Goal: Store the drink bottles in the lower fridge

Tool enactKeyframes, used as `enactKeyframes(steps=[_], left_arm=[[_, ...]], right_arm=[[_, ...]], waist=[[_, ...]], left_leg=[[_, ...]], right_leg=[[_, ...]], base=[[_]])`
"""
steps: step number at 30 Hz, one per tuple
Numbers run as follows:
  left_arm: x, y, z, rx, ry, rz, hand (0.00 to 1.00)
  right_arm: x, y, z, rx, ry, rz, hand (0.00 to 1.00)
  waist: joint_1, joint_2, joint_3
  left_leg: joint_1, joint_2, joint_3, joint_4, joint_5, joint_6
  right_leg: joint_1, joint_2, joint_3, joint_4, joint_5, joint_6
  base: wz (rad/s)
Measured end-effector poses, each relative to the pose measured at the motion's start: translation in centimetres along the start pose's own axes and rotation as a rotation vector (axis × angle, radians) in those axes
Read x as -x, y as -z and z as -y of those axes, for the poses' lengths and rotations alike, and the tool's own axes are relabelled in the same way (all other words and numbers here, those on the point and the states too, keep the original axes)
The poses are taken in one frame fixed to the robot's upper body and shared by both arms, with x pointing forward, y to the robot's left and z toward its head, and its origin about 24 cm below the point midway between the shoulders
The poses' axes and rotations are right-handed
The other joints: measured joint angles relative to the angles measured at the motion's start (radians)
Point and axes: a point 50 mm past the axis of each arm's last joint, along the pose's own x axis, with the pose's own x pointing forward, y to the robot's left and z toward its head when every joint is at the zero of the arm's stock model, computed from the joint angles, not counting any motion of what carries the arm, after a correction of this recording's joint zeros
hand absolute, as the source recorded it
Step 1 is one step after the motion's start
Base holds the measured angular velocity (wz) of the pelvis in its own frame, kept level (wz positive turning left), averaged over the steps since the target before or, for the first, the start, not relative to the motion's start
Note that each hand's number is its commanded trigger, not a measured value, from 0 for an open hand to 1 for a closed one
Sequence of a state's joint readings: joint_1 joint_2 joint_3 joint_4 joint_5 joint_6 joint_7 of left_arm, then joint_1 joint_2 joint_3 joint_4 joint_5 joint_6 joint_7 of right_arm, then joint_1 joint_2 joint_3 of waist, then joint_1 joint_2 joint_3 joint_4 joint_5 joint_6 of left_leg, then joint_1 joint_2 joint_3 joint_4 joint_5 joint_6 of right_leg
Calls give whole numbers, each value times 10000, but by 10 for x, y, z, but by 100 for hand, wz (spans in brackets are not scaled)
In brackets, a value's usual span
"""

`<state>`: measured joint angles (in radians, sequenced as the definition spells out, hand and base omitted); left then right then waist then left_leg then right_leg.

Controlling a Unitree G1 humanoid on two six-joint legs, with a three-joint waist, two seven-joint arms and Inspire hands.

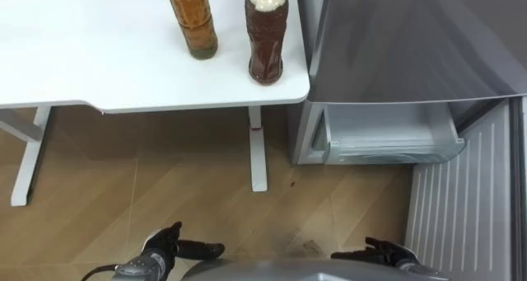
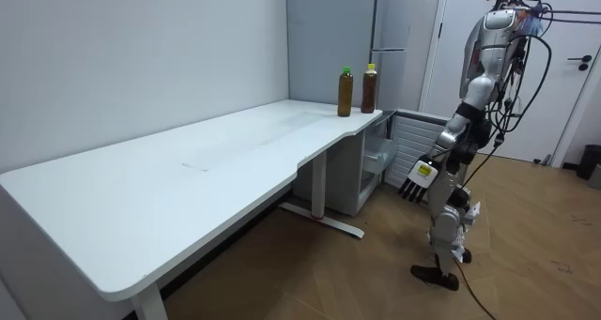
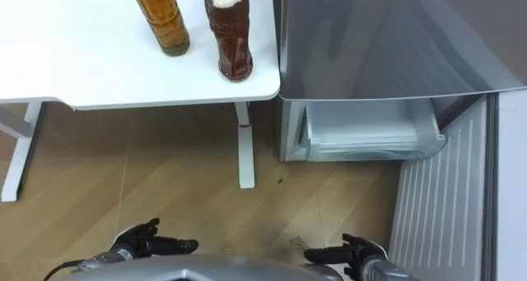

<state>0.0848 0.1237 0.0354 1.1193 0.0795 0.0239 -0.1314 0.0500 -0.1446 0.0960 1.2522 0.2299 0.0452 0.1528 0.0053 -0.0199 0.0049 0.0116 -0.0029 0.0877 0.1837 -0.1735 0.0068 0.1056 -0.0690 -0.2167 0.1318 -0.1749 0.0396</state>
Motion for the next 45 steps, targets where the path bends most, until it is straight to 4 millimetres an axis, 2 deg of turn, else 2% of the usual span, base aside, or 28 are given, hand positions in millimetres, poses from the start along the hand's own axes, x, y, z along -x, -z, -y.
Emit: enactKeyframes(steps=[21,34,38,40,45], left_arm=[[0,0,-1,148,-114,23,0],[3,20,-2,2859,-907,-287,0],[6,33,-7,4570,-1282,-653,0],[8,39,-11,5451,-1675,-796,0],[14,55,-22,7705,-2850,-1268,0]], right_arm=[[0,-2,0,52,-8,-26,0],[0,1,2,-200,68,6,0],[1,3,4,-438,164,-54,0],[1,5,5,-549,208,-73,0],[2,8,8,-733,342,-97,0]], waist=[[22,-99,-27],[28,-72,-26],[42,3,-19],[42,26,36],[150,41,29]], left_leg=[[-56,-43,10,-16,-1,0],[-7,-86,-68,-12,-9,6],[46,-86,-69,28,-22,14],[89,-82,-70,67,-62,13],[209,-94,-88,134,-147,39]], right_leg=[[16,-29,67,0,-127,-14],[29,-58,54,-19,-177,-9],[157,-62,57,-10,-183,-2],[160,-61,52,-4,-184,0],[314,-73,120,18,-227,22]], base=[[0],[0],[0],[0],[0]])
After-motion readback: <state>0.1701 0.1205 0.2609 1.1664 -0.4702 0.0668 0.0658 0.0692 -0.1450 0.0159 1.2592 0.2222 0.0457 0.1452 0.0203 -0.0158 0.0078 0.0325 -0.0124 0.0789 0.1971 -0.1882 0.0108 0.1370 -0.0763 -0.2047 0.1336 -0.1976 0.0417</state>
